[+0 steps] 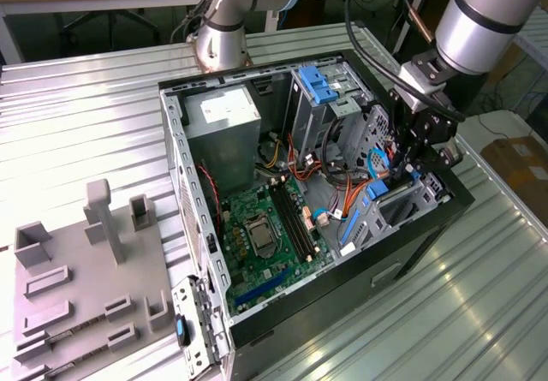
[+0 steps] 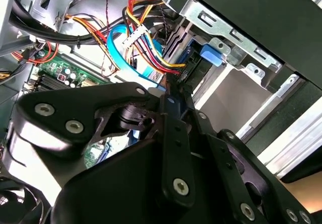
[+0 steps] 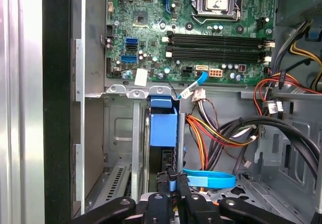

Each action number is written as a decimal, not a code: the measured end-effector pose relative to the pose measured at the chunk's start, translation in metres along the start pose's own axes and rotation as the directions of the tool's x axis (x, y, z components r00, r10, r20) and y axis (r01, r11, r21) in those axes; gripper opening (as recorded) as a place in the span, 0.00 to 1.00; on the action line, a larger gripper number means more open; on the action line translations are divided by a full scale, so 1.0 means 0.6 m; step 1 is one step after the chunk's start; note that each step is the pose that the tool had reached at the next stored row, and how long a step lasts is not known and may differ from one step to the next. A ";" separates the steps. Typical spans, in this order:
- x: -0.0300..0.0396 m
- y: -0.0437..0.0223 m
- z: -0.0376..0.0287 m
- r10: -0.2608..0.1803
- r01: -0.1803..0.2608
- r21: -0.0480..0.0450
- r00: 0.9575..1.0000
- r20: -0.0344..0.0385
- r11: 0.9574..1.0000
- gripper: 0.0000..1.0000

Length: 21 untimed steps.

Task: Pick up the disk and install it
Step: 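Insert the second disk wire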

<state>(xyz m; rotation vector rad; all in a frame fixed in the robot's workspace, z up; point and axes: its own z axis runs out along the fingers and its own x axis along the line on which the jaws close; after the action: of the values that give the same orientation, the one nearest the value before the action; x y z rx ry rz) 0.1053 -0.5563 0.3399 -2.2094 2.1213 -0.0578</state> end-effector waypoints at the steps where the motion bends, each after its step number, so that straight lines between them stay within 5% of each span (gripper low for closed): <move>1: 0.000 0.000 -0.003 0.000 0.000 0.002 1.000 0.001 1.000 0.24; 9: -0.001 -0.002 -0.024 0.000 0.000 0.005 1.000 0.000 1.000 0.24; 18: -0.001 -0.002 -0.025 0.000 0.000 0.005 1.000 0.000 1.000 0.24; 21: 0.001 -0.002 -0.025 0.000 0.000 0.005 1.000 -0.001 1.000 0.11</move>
<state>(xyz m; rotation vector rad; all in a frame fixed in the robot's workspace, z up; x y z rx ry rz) 0.1050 -0.5575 0.3548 -2.2070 2.1193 -0.0635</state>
